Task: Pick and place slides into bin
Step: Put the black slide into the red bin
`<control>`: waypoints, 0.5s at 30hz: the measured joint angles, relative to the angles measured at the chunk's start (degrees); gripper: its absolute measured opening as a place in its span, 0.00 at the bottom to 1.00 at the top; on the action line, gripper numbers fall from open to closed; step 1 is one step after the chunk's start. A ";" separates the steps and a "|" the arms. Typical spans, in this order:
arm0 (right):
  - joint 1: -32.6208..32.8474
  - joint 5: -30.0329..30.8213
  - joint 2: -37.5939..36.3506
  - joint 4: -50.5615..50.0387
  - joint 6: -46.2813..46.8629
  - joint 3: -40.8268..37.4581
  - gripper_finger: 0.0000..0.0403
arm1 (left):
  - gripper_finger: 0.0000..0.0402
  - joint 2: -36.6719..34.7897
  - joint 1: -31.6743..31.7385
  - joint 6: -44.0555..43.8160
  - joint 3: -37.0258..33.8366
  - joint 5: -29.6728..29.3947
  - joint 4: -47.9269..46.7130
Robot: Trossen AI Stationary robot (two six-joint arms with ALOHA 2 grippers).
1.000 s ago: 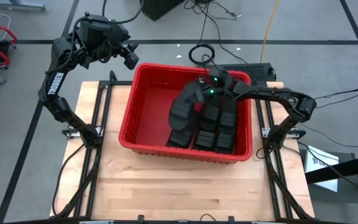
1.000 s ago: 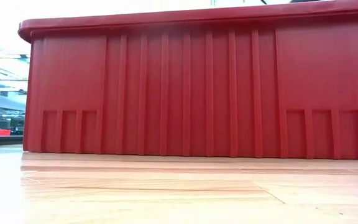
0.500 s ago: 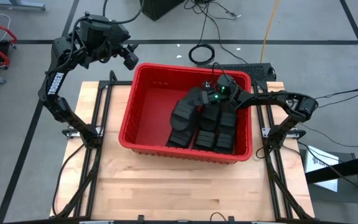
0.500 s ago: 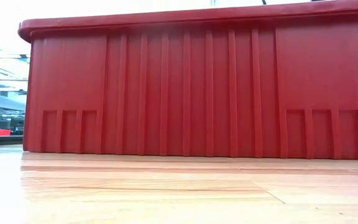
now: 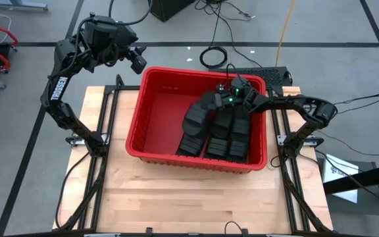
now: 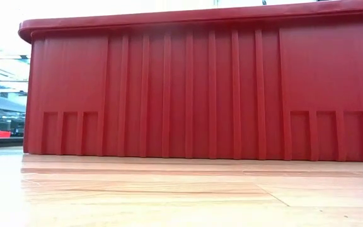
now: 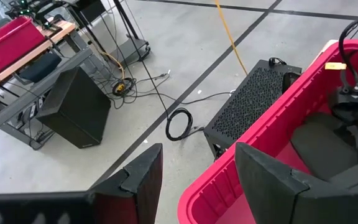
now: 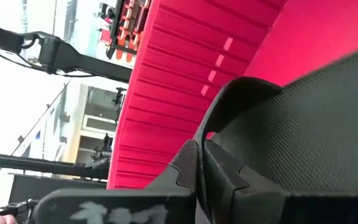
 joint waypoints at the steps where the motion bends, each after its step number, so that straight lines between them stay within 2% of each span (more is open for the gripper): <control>1: 0.15 0.00 0.00 -0.19 0.00 0.00 0.01 | 0.49 0.00 0.00 -0.01 0.00 0.00 -0.01; 7: 0.33 0.34 0.00 0.19 0.03 0.00 0.08 | 0.49 0.00 -0.02 -0.04 -0.01 0.00 0.01; 15: -0.11 0.20 -0.01 0.23 1.60 0.00 0.35 | 0.49 0.00 -0.02 -0.04 0.01 0.00 -0.02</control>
